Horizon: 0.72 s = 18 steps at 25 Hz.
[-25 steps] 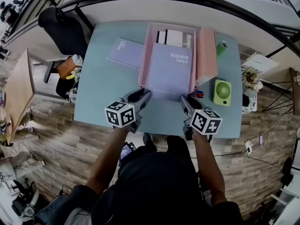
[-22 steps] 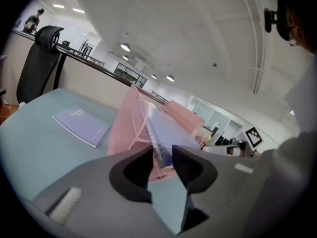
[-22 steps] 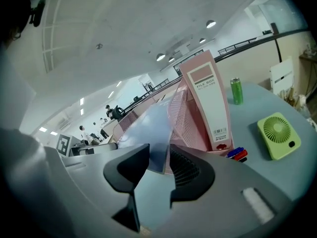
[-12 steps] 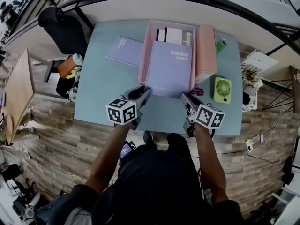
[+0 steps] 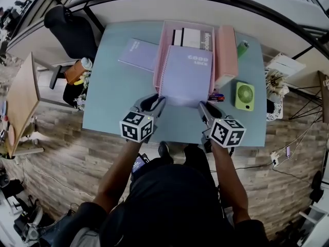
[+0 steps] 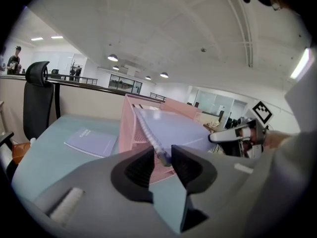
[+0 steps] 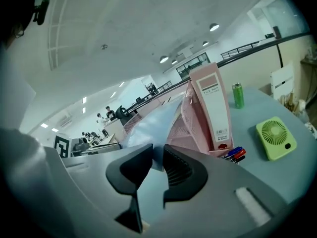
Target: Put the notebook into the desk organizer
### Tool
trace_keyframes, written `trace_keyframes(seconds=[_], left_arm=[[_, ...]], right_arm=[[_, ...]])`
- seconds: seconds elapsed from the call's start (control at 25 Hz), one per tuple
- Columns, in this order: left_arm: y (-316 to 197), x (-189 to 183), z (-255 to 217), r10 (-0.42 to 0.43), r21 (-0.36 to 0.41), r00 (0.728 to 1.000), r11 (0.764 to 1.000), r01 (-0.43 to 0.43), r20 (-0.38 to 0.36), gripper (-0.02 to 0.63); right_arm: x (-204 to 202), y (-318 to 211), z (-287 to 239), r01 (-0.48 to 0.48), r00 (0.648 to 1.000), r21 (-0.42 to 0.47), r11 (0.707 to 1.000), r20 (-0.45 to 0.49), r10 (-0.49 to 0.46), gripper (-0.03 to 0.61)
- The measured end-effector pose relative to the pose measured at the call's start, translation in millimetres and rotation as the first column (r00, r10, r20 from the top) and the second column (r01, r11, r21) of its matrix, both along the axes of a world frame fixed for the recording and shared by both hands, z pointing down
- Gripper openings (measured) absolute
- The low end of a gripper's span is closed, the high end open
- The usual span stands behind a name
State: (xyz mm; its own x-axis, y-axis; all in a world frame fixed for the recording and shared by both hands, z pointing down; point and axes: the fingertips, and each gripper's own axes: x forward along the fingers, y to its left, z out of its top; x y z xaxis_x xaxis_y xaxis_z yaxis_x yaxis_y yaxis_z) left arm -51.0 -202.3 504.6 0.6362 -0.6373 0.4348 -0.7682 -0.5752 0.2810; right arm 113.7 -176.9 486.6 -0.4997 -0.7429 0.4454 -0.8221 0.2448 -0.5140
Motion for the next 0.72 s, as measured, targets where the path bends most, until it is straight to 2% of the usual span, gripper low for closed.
trace_keyframes(seconds=[0.4, 0.72], left_arm=[[40.0, -7.1, -14.5, 0.034, 0.041, 0.999, 0.999, -0.035, 0.027, 0.169], [70.2, -18.3, -20.9, 0.051, 0.068, 0.999, 0.996, -0.052, 0.016, 0.169]], right_arm=[[-8.0, 39.3, -8.4, 0.0, 1.0, 0.025, 1.0, -0.022, 0.001, 0.069], [-18.9, 70.2, -13.4, -0.015, 0.999, 0.051, 0.999, -0.038, 0.017, 0.071]])
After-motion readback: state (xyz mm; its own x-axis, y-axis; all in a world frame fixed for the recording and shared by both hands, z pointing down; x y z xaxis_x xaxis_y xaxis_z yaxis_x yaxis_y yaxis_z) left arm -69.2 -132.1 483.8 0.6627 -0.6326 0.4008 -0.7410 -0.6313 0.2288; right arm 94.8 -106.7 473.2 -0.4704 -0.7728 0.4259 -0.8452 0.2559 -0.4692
